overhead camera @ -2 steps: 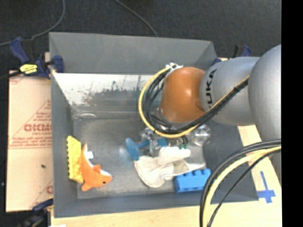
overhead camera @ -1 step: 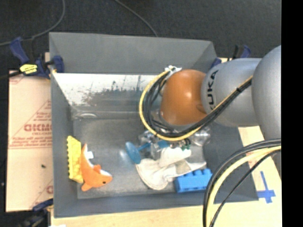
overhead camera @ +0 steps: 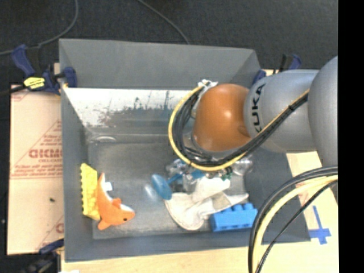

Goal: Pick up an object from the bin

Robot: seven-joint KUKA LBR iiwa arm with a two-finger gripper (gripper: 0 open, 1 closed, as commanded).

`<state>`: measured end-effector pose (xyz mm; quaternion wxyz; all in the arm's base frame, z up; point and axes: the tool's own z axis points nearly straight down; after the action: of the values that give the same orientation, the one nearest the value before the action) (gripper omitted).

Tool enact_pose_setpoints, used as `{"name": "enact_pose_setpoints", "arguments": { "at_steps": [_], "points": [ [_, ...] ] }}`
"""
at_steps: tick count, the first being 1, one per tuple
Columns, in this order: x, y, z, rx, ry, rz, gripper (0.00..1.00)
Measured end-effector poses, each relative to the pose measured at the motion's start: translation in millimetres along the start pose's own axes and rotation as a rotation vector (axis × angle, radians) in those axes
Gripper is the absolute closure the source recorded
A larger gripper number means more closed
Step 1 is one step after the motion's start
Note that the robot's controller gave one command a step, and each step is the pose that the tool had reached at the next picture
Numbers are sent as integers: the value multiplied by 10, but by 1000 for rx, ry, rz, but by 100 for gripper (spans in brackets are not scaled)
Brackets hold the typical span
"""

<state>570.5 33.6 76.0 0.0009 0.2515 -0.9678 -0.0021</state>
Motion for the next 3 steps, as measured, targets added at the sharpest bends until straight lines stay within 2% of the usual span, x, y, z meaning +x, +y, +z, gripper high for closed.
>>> {"name": "enact_pose_setpoints", "arguments": {
  "at_steps": [1,3],
  "points": [
    [3,-4,-179,-2,3,-42,100],
    [-12,-15,-521,0,-4,21,100]
  ]
}}
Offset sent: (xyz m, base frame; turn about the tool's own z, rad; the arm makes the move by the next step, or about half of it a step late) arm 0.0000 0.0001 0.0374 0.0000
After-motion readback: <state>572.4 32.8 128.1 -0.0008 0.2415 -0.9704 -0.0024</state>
